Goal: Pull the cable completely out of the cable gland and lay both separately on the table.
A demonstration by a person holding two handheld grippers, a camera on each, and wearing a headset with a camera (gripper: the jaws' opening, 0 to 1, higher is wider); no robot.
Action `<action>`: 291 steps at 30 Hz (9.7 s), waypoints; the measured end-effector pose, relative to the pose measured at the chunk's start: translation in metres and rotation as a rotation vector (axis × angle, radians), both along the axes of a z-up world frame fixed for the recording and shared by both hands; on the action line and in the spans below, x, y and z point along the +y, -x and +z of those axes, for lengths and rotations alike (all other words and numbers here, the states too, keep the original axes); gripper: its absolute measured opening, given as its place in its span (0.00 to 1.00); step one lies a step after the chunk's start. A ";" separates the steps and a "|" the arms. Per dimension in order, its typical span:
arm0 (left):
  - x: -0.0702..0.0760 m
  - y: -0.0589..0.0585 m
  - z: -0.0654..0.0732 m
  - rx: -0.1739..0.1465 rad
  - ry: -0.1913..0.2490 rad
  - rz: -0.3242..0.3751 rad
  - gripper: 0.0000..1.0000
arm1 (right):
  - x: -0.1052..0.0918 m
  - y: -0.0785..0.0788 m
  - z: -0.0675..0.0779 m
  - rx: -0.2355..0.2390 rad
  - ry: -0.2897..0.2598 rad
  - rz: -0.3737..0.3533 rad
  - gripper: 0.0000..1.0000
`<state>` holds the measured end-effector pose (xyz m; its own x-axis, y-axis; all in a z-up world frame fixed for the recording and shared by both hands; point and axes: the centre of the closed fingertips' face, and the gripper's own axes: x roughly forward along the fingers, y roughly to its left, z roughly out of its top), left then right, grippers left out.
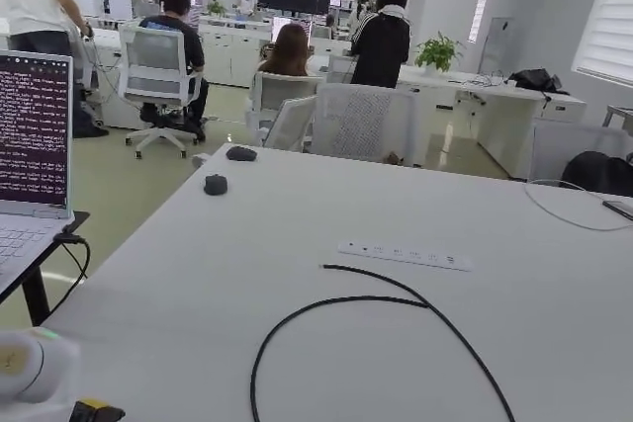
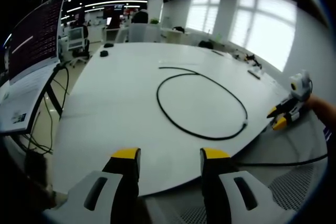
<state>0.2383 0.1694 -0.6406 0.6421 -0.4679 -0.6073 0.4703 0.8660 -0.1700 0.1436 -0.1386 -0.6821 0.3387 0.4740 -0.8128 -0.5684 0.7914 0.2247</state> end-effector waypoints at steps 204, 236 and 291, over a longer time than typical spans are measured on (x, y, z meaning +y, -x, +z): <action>-0.184 0.052 -0.035 -0.455 -0.702 -1.228 0.16 | 0.139 -0.043 -0.006 -0.217 0.000 0.627 0.15; -0.172 0.046 -0.038 -0.111 -0.357 -0.972 0.16 | 0.135 -0.047 -0.012 -0.350 0.183 0.756 0.21; -0.149 0.020 -0.044 -0.192 -0.551 -0.928 0.15 | 0.129 -0.070 -0.008 -0.336 0.193 0.595 0.05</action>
